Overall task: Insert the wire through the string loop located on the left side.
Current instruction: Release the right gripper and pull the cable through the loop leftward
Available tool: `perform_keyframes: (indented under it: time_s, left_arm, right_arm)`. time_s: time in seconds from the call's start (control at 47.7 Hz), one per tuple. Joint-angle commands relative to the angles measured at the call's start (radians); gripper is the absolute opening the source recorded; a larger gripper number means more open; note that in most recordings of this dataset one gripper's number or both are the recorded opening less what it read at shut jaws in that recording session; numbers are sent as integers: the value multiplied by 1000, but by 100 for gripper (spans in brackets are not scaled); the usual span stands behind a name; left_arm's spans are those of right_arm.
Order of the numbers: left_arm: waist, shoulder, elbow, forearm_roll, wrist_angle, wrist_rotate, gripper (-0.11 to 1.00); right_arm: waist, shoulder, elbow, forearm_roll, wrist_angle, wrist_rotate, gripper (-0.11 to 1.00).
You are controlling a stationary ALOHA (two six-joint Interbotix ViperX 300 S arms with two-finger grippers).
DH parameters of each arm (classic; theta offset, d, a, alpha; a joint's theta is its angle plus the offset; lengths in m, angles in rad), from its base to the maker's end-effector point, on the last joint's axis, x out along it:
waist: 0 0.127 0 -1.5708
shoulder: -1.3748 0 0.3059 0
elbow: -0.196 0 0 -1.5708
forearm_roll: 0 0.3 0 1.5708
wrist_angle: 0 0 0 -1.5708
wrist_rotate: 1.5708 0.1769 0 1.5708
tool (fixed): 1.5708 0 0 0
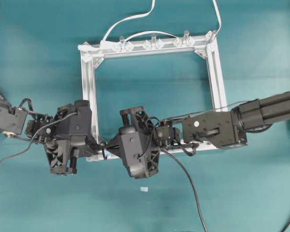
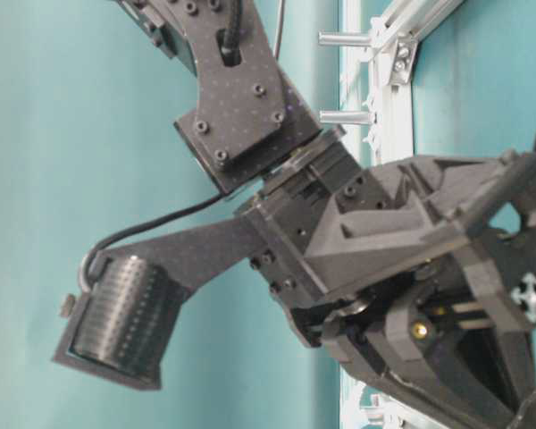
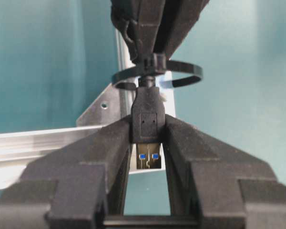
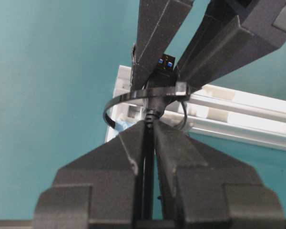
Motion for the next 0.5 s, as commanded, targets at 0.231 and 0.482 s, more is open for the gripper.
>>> perform_keyframes:
  time_s: [0.231,0.482]
  left_arm:
    - [3,-12,-11,2,-2,-3,20]
    - [3,-14,-9,2,0,-3,20]
  right_arm:
    - [5,-21,-18,-3,17,3,9]
    - [5,-20,-14,-3,20,5,35]
